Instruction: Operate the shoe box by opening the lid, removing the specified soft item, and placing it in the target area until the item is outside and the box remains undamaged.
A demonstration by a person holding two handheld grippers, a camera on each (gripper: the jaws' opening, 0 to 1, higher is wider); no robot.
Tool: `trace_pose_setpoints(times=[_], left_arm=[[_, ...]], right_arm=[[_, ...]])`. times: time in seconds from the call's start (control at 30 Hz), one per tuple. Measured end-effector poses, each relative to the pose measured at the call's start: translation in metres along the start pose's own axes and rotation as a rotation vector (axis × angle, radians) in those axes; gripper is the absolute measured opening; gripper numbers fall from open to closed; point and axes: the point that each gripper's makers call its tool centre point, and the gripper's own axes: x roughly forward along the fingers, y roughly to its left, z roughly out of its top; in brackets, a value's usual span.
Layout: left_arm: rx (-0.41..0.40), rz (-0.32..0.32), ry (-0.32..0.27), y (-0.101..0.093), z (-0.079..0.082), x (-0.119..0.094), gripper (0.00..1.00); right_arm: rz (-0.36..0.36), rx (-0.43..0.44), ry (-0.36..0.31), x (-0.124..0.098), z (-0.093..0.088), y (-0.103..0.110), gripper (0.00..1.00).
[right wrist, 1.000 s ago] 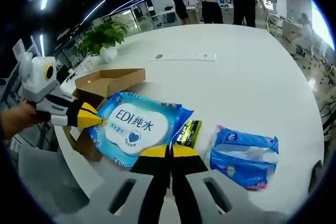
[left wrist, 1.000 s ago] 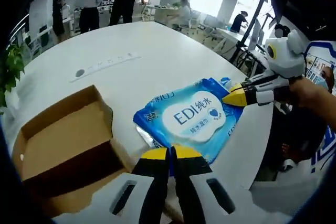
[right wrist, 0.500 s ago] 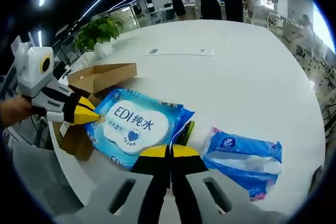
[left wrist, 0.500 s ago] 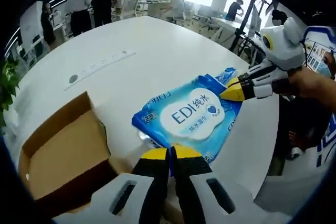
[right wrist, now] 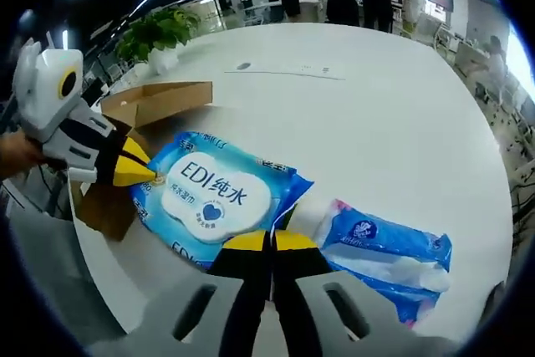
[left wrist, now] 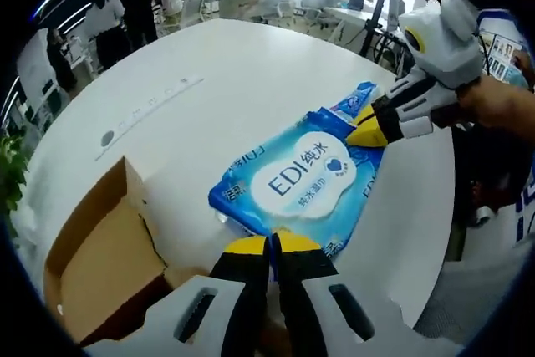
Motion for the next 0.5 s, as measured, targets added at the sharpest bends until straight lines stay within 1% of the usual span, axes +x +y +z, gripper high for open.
trace_pose_setpoints(times=[0.13, 0.2, 0.3, 0.4, 0.5], left_arm=[[0.064, 0.006, 0.032, -0.001, -0.006, 0.004, 0.0], [0.073, 0.011, 0.044, -0.002, -0.009, 0.005, 0.0], [0.08, 0.012, 0.07, -0.002, -0.017, 0.011, 0.0], [0.097, 0.016, 0.073, -0.002, -0.016, 0.01, 0.0], [0.08, 0.015, 0.075, -0.001, -0.016, 0.012, 0.0]], right_arm=[[0.005, 0.003, 0.005, 0.004, -0.003, -0.001, 0.0], [0.007, 0.003, 0.011, 0.006, -0.005, 0.0, 0.0], [0.007, -0.024, 0.021, 0.009, -0.007, 0.003, 0.0], [-0.005, -0.042, 0.02, 0.009, -0.007, 0.002, 0.0], [-0.007, -0.044, 0.02, 0.009, -0.007, 0.001, 0.01]])
